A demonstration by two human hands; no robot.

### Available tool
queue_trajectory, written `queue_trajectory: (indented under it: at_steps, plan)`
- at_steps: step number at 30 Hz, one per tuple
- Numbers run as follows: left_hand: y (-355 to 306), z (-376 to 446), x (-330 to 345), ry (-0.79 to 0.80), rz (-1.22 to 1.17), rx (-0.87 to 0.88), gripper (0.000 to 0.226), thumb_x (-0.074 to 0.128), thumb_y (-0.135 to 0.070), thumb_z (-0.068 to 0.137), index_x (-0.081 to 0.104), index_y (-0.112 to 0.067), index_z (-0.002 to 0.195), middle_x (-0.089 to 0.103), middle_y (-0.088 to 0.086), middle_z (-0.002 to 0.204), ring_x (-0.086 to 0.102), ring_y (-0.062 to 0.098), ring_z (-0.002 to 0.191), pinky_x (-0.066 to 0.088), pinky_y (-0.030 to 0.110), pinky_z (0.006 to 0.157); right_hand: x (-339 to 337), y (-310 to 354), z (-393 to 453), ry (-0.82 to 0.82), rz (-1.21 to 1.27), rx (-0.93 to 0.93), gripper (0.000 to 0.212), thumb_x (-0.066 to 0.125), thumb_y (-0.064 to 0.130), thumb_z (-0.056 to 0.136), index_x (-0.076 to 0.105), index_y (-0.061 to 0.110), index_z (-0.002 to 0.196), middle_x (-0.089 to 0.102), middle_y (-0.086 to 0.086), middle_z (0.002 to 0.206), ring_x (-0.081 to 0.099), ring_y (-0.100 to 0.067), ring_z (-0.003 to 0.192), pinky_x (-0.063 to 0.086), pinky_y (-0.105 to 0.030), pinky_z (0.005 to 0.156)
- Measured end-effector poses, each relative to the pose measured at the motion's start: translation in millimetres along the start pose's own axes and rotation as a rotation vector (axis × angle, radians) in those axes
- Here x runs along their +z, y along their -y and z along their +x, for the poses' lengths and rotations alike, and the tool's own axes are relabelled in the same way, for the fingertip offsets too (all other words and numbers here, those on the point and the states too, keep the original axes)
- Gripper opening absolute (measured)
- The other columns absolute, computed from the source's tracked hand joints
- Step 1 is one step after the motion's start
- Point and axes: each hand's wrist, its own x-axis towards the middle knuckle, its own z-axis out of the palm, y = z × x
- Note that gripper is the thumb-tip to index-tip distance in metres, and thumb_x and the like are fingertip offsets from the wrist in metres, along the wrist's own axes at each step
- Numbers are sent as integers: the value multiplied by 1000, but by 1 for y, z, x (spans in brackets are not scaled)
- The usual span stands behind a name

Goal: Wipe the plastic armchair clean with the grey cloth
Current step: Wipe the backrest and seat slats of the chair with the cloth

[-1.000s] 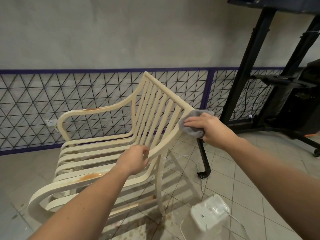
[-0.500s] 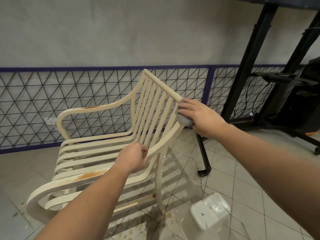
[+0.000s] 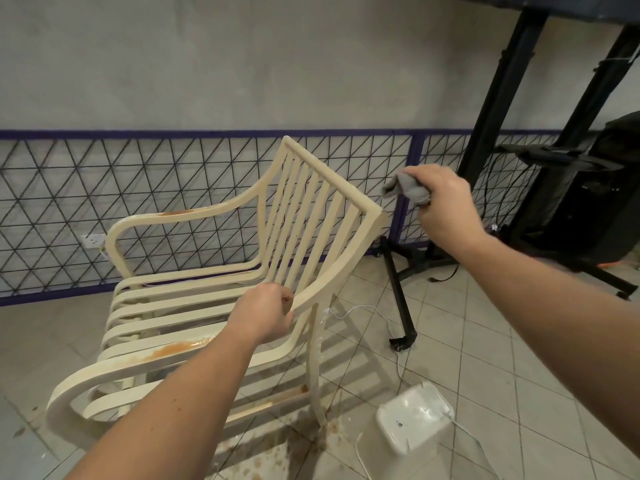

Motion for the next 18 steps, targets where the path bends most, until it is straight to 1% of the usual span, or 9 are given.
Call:
queue_trajectory:
  at_steps: [3,5,7,9,11,12,14,15,18]
  plan:
    - [1,0,0,3,7,5,18,66,-40,86,61,-26,76,63,-11,90,59,18,80,38,27,60,35,14,-18,125,184,222,63,57,-5,88,49,25,143,50,3,140,43,-12,130,37,-38,115]
    - [1,0,0,-2,7,19,20,66,-40,87,56,-28,74,62,-11,92,57,17,82,37,27,61,58,24,-37,219,391,299,79,59,5,92,25,42,153,47,5,141,49,-10,123,49,-37,103]
    - [1,0,1,-7,8,31,19,66,-40,87,54,-32,74,61,-11,95,57,17,84,39,28,63,73,32,-51,230,536,297,89,61,25,94,1,55,151,39,8,149,50,-9,125,51,-35,98]
    - [1,0,1,-10,-6,36,9,67,-40,87,62,-34,82,63,-12,97,59,17,86,41,28,65,81,34,-56,191,640,334,84,56,35,96,-6,54,151,32,18,148,49,-5,124,51,-25,96]
    - [2,0,1,-12,-16,35,11,67,-40,87,70,-33,96,65,-12,100,61,16,89,44,28,67,82,32,-54,123,690,385,68,46,37,103,5,46,155,40,18,141,51,1,118,45,-9,88]
    - [2,0,1,-9,-20,36,13,67,-40,87,71,-33,98,65,-12,100,61,16,90,44,28,68,80,31,-53,62,681,387,62,47,35,103,15,43,156,45,19,139,51,6,119,44,-8,92]
    - [1,-1,1,-15,-19,37,10,66,-39,87,70,-34,94,64,-12,99,61,17,89,43,28,68,76,25,-49,-55,626,368,60,59,23,99,34,35,152,51,28,131,48,20,113,43,-5,96]
    - [1,-2,1,-15,-15,36,8,66,-39,87,68,-34,91,64,-12,99,61,17,90,42,28,67,75,23,-46,-76,609,366,63,64,18,95,38,34,151,51,32,124,48,26,106,40,1,90]
    - [0,-2,0,-15,-17,31,11,65,-40,87,70,-34,95,63,-12,99,61,19,91,41,28,68,72,15,-37,-25,599,381,66,71,14,90,45,36,146,54,25,127,50,14,111,37,6,83]
